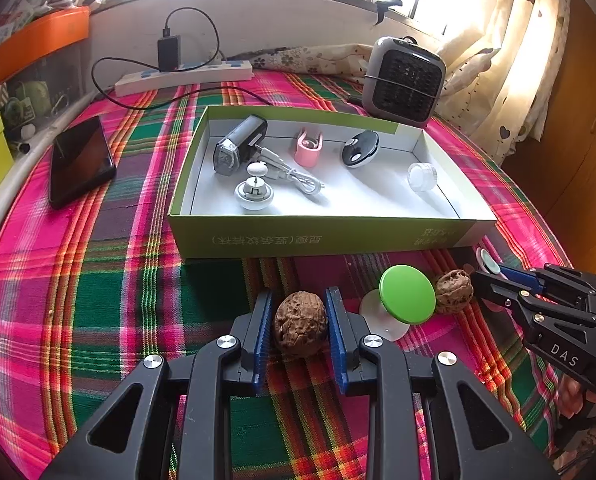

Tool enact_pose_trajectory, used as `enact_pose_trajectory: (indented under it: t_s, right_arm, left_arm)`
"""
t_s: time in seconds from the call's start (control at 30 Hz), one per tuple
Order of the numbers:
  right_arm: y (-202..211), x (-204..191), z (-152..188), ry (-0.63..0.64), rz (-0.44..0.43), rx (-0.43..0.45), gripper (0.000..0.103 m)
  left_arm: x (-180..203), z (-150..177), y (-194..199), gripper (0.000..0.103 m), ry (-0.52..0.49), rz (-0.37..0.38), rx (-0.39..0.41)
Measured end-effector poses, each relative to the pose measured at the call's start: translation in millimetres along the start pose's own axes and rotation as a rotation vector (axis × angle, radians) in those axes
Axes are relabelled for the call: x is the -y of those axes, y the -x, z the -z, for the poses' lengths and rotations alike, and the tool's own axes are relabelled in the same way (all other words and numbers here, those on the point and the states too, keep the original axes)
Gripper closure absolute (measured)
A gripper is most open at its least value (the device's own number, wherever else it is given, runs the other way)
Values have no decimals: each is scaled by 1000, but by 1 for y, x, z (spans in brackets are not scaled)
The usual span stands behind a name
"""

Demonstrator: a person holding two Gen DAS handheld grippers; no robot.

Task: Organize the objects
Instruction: 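Carry walnut with left tool into box while right tool carries clip there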

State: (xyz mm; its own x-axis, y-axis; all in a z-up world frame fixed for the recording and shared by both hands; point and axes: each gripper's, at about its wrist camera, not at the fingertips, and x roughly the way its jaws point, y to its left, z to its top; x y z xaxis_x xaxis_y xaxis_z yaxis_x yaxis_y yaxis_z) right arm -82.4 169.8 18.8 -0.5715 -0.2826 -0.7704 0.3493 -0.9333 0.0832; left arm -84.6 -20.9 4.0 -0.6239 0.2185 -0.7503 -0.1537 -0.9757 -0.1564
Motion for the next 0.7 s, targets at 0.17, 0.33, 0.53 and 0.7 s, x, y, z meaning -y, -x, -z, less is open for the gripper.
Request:
enact_pose_trajectory:
  t_s: [0.17,0.33,0.53,0.7]
  right_arm:
    - [-2,-2,0,-9,0,-3,85]
    - [1,-2,-1,-13,4,4,85]
    - [5,-3,-5,-16,-9,6,85]
    - [8,-4,-7,-21,-40,11,85]
  left_arm:
    - [0,0,0,79,-1,-1,0]
    - [-1,-1,0,79,0,-2,0]
    - [2,0,4,79,-7,-6,12]
    - [1,-4,10,79,-10,-9,30]
